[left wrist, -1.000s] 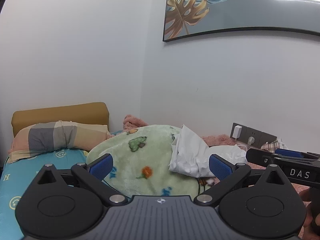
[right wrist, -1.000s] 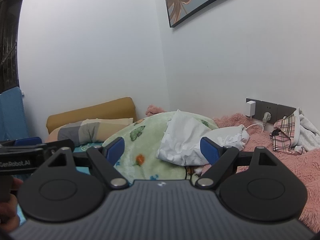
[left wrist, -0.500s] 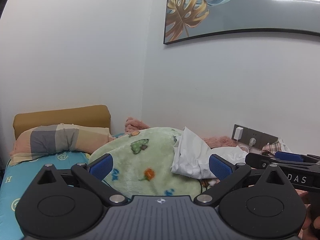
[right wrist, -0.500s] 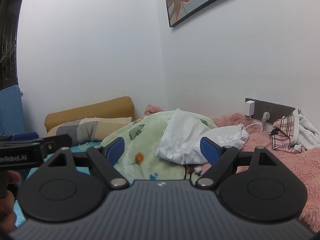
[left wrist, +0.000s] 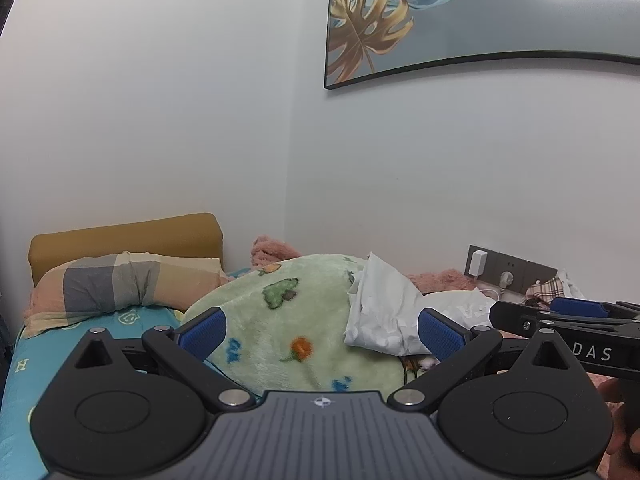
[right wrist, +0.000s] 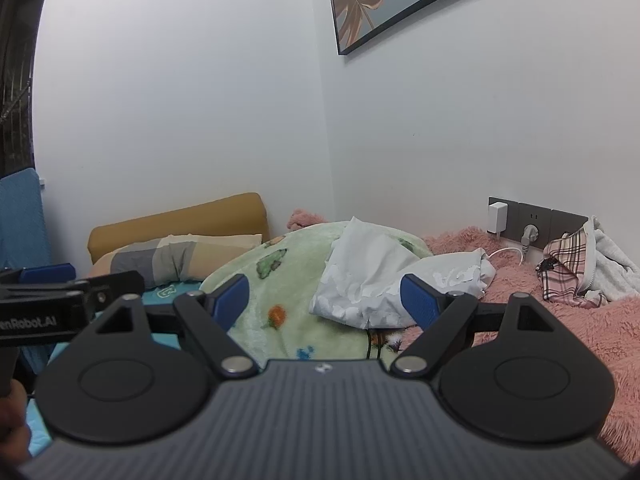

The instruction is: Fold clothes

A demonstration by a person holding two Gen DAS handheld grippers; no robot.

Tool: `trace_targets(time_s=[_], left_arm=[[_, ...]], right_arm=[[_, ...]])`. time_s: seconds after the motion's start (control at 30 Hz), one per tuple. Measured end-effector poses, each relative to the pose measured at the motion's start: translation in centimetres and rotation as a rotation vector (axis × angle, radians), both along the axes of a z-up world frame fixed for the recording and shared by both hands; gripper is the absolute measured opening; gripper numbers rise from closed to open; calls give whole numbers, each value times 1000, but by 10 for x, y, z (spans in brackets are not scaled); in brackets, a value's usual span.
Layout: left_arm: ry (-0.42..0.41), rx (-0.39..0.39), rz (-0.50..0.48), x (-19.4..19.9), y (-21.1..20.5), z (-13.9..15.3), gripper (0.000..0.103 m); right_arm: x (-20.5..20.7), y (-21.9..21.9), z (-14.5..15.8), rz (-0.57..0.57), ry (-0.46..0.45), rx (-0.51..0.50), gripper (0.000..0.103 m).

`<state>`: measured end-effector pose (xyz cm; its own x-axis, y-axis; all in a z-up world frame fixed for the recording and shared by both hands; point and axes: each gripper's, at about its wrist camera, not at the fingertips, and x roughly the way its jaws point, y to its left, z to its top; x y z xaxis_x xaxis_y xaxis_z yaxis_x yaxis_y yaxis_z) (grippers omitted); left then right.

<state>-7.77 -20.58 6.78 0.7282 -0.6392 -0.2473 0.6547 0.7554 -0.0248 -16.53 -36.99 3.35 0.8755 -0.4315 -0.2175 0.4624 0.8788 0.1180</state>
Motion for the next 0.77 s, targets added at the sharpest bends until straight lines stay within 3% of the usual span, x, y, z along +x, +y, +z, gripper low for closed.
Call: trace_targets(time_s=[0.77], left_arm=[[10,-6,4,3,6,-1,103]], right_arm=[[1,4,-1,-6,11,-6,84]])
